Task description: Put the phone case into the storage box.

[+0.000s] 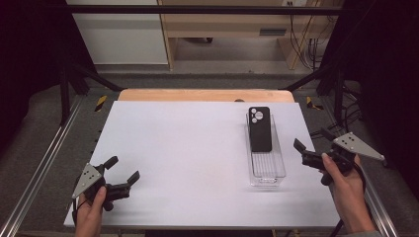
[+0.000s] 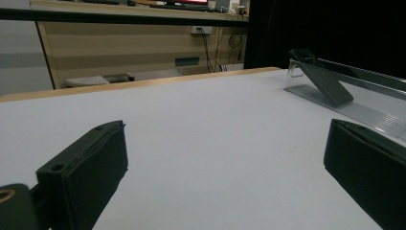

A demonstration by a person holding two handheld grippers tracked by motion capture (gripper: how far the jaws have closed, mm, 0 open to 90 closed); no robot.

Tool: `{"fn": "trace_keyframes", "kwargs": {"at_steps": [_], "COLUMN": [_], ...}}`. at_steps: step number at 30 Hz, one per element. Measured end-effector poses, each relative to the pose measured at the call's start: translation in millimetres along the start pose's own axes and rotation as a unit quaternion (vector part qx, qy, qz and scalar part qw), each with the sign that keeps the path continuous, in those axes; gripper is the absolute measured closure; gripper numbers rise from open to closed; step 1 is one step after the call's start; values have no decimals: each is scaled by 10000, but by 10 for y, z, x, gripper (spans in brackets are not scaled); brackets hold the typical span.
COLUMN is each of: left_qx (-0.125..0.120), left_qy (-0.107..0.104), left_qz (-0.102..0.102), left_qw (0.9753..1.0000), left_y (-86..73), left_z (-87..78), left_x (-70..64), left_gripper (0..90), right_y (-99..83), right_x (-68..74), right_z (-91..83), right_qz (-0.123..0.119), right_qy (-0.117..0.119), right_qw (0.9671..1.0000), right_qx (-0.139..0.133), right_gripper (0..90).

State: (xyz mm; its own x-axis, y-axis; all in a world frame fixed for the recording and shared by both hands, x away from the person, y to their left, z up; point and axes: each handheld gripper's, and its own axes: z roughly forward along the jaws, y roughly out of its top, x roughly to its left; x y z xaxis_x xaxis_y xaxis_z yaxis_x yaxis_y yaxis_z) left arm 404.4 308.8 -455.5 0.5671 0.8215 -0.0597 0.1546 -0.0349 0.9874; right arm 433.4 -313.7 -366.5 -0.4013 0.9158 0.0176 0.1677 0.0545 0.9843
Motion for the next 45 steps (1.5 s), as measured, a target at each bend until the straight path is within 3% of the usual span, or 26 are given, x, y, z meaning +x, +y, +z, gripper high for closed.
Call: {"fn": "trace_keyframes", "kwargs": {"at_steps": [12, 32, 45], "left_qx": [-26, -67, -61], "left_qy": [-4, 15, -4], "left_qz": [-48, -106, -83], "left_qw": [10000, 9999, 9999], "left_y": [7, 16, 19], "left_z": [-26, -61, -63], "left_x": [-11, -22, -32], "left_gripper": [13, 13, 13], "right_y": [-179, -475, -599], "right_x": [38, 165, 296], "right_z": [-81, -187, -164], "right_qz": [-87, 0, 31], "right_qy": [96, 291, 503], "right_qw": [9999, 9996, 9987], "right_qx": [2, 10, -9], "right_gripper": [24, 24, 24]}}
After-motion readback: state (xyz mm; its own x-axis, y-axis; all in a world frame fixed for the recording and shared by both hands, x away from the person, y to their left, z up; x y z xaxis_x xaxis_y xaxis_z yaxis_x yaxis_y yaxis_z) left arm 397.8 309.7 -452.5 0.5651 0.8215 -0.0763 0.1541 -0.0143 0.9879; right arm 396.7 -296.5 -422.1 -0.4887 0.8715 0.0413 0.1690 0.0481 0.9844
